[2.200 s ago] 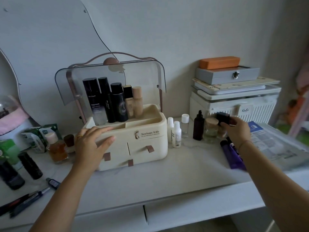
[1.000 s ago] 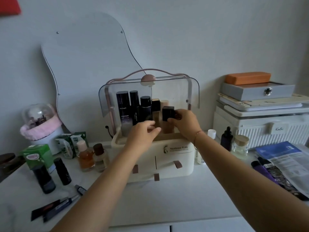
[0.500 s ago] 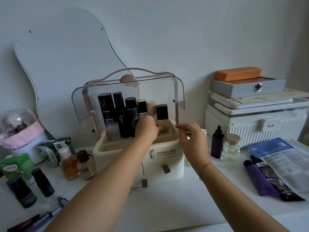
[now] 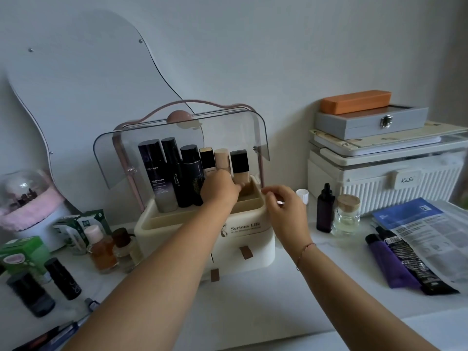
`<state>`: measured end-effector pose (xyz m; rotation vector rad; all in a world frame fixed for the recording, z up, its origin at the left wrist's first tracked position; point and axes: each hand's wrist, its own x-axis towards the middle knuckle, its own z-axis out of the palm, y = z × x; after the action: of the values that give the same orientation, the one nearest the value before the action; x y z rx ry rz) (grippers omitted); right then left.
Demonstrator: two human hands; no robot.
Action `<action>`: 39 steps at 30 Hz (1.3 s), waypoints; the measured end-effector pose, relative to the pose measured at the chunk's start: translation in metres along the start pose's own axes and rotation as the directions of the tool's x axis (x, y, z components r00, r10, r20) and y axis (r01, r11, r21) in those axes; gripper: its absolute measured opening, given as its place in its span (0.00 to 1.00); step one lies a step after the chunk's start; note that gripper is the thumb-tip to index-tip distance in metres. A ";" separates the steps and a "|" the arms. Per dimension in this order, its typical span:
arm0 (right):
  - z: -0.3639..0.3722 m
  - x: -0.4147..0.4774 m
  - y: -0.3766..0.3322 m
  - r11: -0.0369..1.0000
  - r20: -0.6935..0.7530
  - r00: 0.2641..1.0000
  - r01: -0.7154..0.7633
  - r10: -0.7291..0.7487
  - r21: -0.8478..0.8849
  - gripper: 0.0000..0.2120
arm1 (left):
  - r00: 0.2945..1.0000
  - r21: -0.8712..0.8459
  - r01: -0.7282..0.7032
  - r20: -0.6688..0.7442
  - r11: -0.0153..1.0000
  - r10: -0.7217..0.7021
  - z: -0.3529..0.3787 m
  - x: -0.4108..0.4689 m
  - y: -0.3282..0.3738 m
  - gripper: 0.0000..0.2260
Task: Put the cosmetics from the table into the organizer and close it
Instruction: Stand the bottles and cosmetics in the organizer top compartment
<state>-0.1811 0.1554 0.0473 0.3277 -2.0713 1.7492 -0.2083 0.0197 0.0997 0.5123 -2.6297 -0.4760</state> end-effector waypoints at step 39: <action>0.041 -0.076 -0.015 0.628 0.226 0.798 0.586 -0.559 -0.512 0.14 | 0.871 -0.671 0.268 -0.137 0.692 -0.471 -0.049 -0.053 -0.263 0.29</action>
<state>-0.1134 0.1066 0.0208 0.7498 -2.0746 0.7120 -0.0683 -0.2002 0.0188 0.8135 -1.8852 -1.2565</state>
